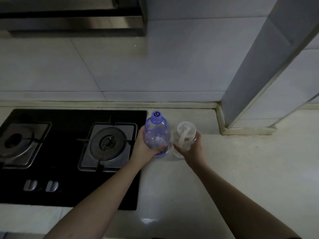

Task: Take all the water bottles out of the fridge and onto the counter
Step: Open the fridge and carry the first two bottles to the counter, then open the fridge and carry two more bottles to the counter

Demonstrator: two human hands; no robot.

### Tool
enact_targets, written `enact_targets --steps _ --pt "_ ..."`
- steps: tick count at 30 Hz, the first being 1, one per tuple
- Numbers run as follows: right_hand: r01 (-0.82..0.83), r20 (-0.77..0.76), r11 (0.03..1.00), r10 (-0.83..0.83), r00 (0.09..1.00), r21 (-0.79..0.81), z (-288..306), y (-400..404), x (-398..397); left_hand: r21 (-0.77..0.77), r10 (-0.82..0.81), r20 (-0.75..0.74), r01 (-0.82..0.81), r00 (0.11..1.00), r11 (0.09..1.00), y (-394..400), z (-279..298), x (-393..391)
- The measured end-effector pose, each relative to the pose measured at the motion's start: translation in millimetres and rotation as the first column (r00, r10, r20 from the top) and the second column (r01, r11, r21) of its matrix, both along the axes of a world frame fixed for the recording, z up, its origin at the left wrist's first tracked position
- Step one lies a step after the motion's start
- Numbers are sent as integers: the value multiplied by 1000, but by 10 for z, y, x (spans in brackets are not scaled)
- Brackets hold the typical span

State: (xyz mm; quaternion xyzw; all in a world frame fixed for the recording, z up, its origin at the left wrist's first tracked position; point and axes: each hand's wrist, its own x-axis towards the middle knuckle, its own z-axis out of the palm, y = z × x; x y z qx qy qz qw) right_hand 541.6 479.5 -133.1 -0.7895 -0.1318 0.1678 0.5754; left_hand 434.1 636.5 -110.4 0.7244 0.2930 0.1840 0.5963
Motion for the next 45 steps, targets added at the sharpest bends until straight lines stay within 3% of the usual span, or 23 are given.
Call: enact_targets --steps 10,18,25,31,37,41,45 --pt "-64 -13 997 65 998 37 -195 5 55 182 -46 -64 57 997 982 120 -145 -109" --pt "-76 60 997 77 995 -22 -222 -9 75 124 -67 -138 84 988 989 180 -305 -166" --pt "-118 -2 988 118 993 -101 -111 -29 111 119 -97 -168 118 981 986 168 -185 -183" --pt "-15 -153 957 -31 988 -291 -264 -104 -133 252 39 -121 -7 992 968 6 -125 -446" --pt "-19 -255 939 -74 964 -344 -293 -69 -578 487 95 -247 39 964 872 -261 -170 -1105" --pt "-204 -316 890 72 946 -407 -284 8 -885 647 152 -381 145 912 749 -328 -143 -1559" --pt "-415 -281 806 319 905 -421 -222 106 -1311 521 197 -562 158 803 839 -431 -174 -2110"
